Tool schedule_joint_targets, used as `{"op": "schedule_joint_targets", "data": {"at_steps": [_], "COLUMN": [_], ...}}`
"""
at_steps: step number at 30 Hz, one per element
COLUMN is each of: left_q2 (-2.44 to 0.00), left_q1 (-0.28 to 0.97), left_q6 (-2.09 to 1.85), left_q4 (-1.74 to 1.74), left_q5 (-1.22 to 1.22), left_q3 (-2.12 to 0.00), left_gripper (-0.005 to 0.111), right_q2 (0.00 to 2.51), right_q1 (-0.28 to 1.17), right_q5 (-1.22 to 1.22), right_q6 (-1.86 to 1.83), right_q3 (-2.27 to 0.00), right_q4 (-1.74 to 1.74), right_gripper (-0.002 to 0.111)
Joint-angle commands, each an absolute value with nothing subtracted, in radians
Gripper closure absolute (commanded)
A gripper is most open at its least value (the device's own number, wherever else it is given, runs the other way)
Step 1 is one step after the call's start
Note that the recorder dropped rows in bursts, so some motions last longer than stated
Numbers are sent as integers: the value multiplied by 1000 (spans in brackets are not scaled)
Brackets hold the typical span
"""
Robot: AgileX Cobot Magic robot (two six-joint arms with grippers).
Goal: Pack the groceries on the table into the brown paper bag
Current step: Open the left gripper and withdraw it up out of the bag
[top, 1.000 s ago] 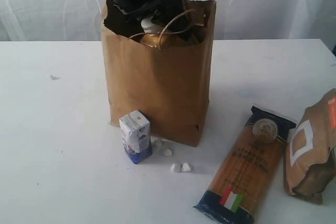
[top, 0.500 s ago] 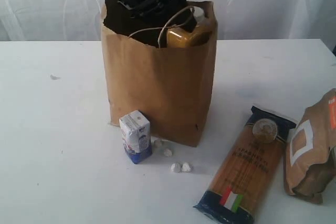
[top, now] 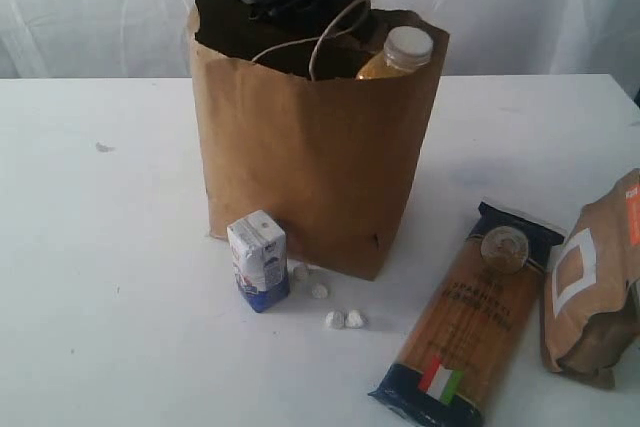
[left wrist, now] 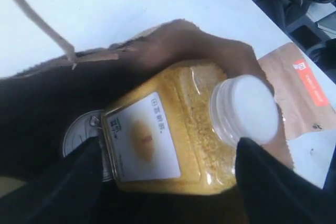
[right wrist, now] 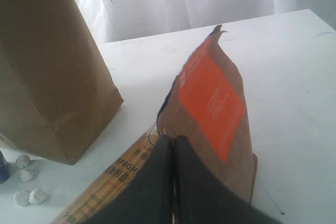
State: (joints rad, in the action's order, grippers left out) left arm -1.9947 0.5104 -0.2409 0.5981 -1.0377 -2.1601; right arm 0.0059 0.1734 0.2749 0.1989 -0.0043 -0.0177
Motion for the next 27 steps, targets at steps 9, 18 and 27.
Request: {"op": "schedule_joint_targets", "data": {"at_steps": [9,18,27], "left_q2": [-1956,-1922,-1862], "left_q1": [511,511,509], "left_q6": [-231,-213,-124], "left_q4": [546,507,317], "left_q5": [-1040,-1040,-1078], "left_q3": [-2165,-2165,-2165], "left_gripper": [35,35,60], "right_q2": [0,0,0], "right_q1": [169,169,169], "right_q5": [265,265,263], "right_q6": [197,197,197], "right_q3": [0,0,0], "right_q4": [-20,-20,-20], "right_gripper": [108,108,108]}}
